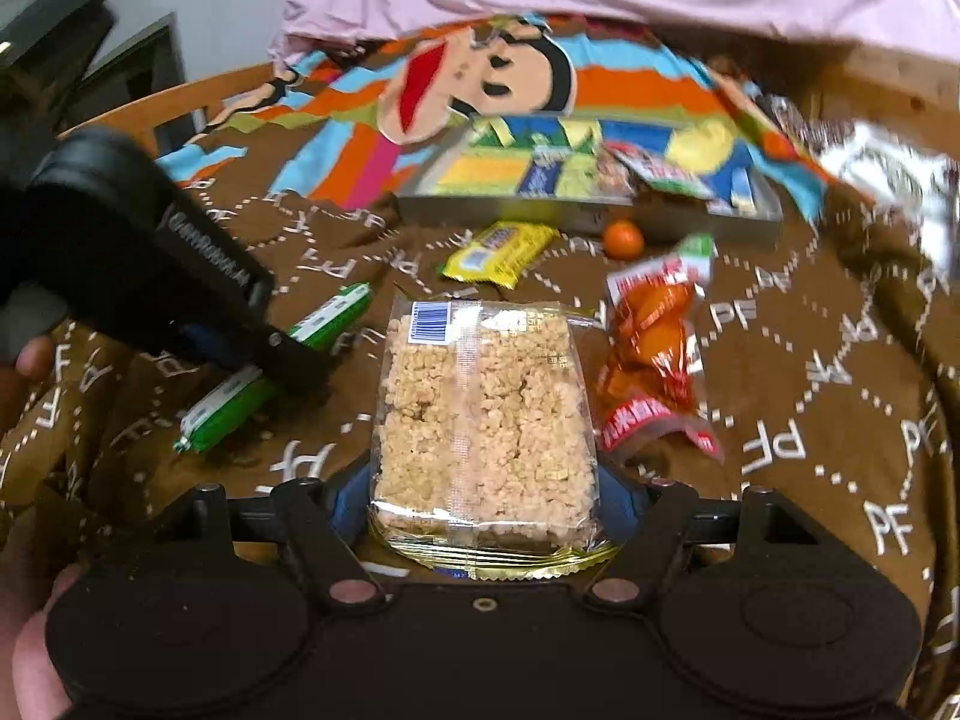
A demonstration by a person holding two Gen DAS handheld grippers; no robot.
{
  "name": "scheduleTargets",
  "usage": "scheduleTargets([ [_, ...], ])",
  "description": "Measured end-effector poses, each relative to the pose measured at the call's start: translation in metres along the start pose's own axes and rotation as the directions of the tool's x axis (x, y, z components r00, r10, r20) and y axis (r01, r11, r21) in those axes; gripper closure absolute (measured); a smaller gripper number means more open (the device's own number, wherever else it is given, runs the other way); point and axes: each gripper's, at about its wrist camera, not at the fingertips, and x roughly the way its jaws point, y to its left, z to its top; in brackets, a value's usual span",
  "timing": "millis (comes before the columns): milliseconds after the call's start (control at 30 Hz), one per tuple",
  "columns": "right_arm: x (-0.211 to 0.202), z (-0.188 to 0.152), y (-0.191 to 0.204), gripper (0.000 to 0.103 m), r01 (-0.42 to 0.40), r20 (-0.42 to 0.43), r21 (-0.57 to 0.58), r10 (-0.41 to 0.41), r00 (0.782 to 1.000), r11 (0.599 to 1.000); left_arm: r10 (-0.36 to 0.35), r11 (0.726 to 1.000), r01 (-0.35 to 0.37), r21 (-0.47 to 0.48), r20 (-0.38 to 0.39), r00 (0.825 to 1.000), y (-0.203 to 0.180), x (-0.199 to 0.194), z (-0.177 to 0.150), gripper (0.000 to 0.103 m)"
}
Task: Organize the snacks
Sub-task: 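Lift the puffed-rice packet with the right tool while the left tool lifts the green tube, then carry the puffed-rice packet in the right tool while the left tool carries the green tube over the tin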
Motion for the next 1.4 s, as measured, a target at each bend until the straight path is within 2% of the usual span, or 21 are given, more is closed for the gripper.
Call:
scheduleTargets([
  [167,-0.010,0.003,0.009,0.028,0.012,0.079,-0.058,-0.008,0.997,0.998,-0.010,1.000,0.011,-0.005,0.032,0.999,0.001,-0.016,0.004,0.084],
  [467,-0.012,0.021,-0.008,0.028,0.059,0.191,-0.030,-0.052,0.980,0.998,-0.017,0.998,0.009,0.061,0.129,0.991,-0.020,-0.031,0.018,0.084],
  [567,-0.011,0.032,-0.021,0.028,0.067,0.223,-0.008,-0.063,0.973,0.998,-0.045,0.996,0.033,0.077,0.167,0.985,-0.030,-0.033,0.026,0.084],
  [767,0.002,0.065,-0.051,0.028,0.090,0.268,0.021,-0.093,0.959,0.996,-0.100,0.995,0.092,0.048,0.209,0.973,-0.046,-0.030,0.057,0.084],
  [900,0.015,0.090,-0.074,0.028,0.103,0.301,0.014,-0.103,0.948,0.995,-0.127,0.992,0.121,0.041,0.256,0.958,-0.057,-0.024,0.086,0.084],
  [1033,0.034,0.110,-0.102,0.028,0.143,0.335,-0.016,-0.129,0.933,0.990,-0.125,0.992,0.115,0.051,0.289,0.949,-0.070,-0.011,0.113,0.084],
  [1300,0.093,0.160,-0.170,0.028,0.180,0.392,0.057,-0.187,0.901,0.982,-0.114,0.992,0.085,0.096,0.362,0.925,-0.100,0.031,0.162,0.084],
  [1400,0.121,0.178,-0.193,0.028,0.160,0.393,0.099,-0.187,0.901,0.982,-0.109,0.992,0.079,0.096,0.368,0.923,-0.111,0.055,0.183,0.084],
])
